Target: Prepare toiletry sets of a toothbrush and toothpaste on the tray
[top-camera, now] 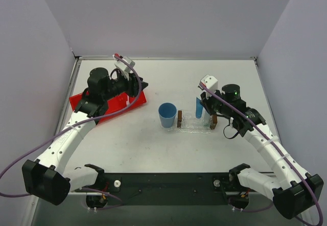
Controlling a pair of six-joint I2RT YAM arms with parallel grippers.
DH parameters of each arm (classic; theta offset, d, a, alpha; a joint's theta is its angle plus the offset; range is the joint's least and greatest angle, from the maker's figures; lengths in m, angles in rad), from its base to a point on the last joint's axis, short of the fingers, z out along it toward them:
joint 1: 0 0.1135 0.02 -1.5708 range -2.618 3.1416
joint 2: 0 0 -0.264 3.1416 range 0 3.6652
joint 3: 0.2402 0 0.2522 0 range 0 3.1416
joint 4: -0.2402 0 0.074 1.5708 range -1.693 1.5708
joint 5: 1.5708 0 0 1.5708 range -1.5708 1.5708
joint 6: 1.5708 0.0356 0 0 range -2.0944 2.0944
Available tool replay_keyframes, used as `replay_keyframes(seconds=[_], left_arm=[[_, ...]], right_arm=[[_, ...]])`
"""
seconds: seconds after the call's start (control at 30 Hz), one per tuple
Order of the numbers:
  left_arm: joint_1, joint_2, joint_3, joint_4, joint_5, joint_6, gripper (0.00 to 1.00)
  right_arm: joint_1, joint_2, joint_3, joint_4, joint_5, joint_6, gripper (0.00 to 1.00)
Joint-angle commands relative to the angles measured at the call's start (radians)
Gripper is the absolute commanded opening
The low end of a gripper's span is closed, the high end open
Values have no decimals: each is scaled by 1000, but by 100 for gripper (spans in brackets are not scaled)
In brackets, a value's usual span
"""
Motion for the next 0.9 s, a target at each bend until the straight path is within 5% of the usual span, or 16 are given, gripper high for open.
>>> replay_keyframes(seconds=[0.0,0.87], left_arm=[[14,-35,-1,41,-18,-12,49],[43,-32,-26,95,12,-29,49]], right_arm=[[4,7,-4,67,-3,20,0],[6,24,-33,93,-8,29,0]])
